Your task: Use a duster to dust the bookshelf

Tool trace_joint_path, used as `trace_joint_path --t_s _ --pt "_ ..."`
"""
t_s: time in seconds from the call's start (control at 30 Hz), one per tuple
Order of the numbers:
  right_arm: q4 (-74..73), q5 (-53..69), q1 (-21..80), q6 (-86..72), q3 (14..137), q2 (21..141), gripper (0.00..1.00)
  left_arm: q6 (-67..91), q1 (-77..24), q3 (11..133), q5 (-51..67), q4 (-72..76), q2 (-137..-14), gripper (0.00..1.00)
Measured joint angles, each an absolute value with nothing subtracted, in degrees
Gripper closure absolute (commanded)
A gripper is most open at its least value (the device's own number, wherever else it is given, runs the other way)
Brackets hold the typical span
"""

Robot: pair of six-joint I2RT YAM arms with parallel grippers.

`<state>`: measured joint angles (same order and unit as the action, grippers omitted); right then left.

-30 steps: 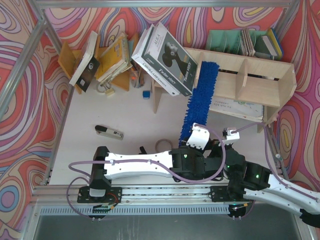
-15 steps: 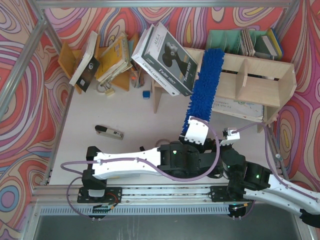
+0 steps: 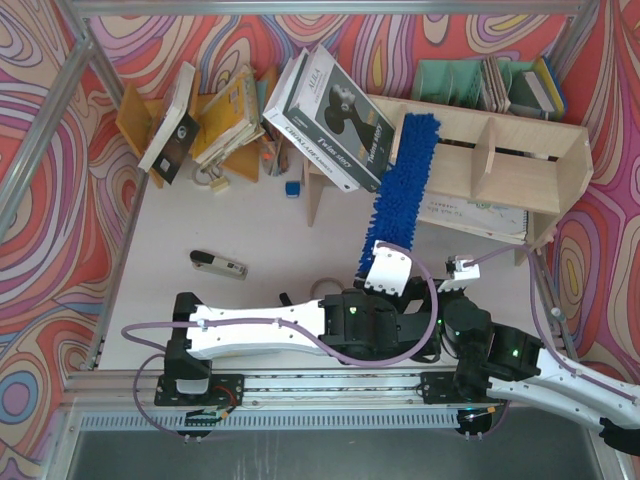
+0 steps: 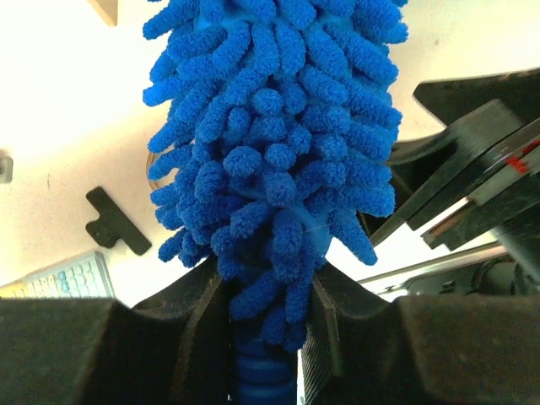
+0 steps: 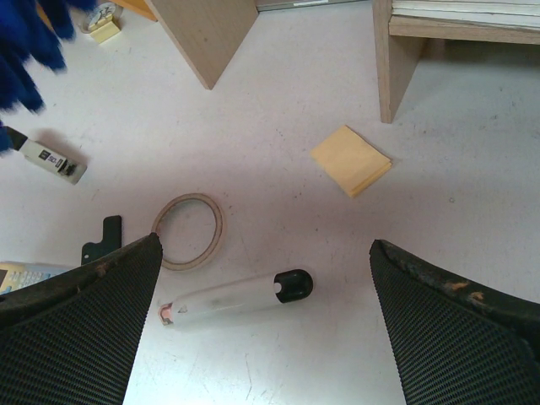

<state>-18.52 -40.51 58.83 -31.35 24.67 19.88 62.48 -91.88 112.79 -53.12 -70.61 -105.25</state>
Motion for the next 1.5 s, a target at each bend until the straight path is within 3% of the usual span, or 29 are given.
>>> trace_joint_path --t_s 0.37,0.67,1.0,1.5 --pt "-18.50 -40.51 58.83 -31.35 24.67 19.88 0.01 63.18 -91.88 108.05 -47.94 -69.23 -105.25 1.00" --pt "-18.50 -40.51 58.83 -31.38 24.67 19.88 0.01 53.08 -91.85 115.02 -45.21 -67.92 -106.52 1.00" --pt "-21.41 -40.93 58.83 -32.91 24.67 19.33 0.01 44.86 -89.95 112.16 -41.54 -64.88 -105.49 1.00" --pt "-38.98 -50.70 58.83 -52.12 29.56 18.00 0.02 41.23 -83.85 103.35 -38.72 -61.21 -97.41 1.00"
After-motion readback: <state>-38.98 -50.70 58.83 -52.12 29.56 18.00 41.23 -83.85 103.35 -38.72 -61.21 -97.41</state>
